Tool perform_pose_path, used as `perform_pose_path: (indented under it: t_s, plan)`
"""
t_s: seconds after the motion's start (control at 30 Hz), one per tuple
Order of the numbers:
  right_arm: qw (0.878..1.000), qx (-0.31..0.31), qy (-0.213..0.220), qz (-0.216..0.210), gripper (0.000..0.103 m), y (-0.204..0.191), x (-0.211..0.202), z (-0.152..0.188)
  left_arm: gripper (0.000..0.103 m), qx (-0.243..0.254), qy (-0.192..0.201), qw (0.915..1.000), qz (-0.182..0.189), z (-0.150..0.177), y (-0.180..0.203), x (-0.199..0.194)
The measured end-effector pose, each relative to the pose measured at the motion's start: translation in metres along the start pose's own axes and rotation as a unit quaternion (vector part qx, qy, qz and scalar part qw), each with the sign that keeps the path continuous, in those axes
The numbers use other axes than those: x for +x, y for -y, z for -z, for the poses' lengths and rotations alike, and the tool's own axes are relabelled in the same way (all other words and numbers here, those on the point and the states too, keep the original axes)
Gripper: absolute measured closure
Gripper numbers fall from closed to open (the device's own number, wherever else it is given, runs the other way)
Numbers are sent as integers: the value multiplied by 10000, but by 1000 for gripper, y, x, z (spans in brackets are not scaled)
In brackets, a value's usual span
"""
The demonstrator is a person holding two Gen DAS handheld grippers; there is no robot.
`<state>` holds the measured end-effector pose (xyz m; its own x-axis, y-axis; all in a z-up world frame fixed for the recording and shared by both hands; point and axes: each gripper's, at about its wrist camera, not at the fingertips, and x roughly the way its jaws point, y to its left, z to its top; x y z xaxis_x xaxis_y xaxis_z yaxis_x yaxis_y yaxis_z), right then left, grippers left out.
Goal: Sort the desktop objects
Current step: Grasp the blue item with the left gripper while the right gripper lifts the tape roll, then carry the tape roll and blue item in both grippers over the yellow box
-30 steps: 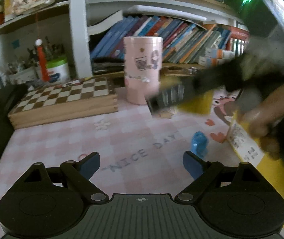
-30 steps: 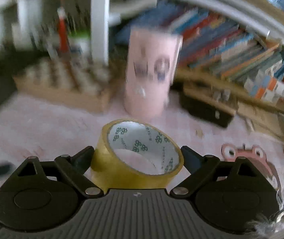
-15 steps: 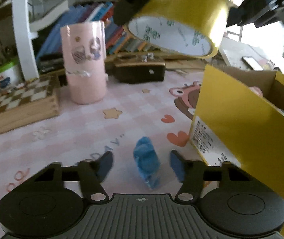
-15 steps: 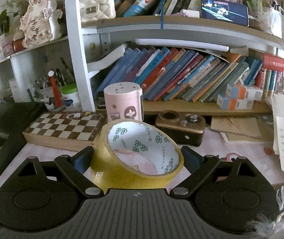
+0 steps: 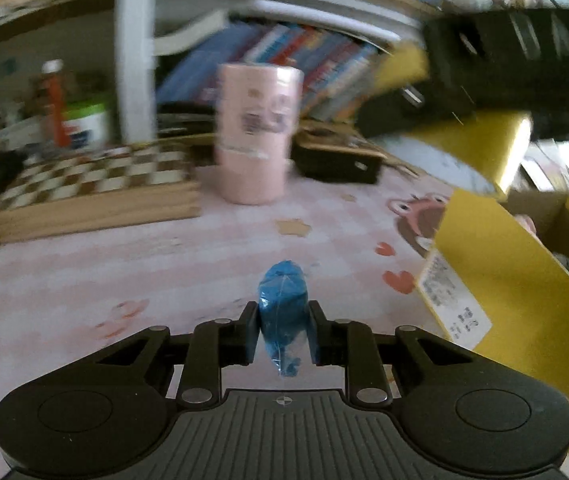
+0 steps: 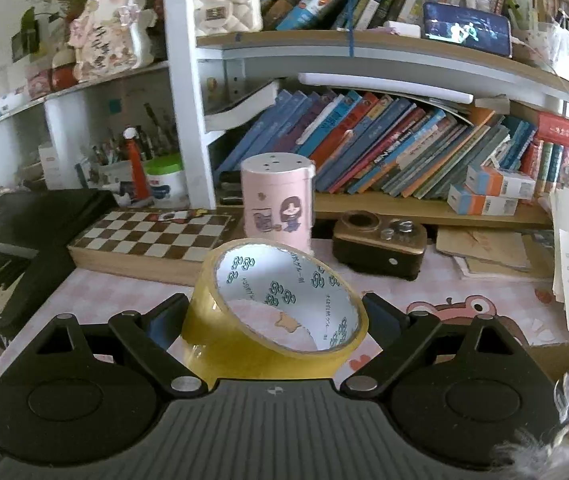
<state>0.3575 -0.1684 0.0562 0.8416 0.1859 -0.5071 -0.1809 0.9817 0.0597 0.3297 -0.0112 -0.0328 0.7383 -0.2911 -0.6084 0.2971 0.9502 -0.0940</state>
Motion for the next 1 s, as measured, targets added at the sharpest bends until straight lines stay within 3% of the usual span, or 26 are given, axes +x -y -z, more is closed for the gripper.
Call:
perform_pose_path:
  t_s: [0.37,0.7,1.0]
  plan:
    - [10000,-33,-33,-62,11,-40,-41,20,80,-555,441,9972,-242,20,-40,-88]
    - [9998,22,-183,44,11,-78,-93,64,80,-487,647,9966,-135,45,-49,-157]
    - [9983,286,-480,192,11,-111,-145,118,80,-347,548,9977,-210,80,-52,-213]
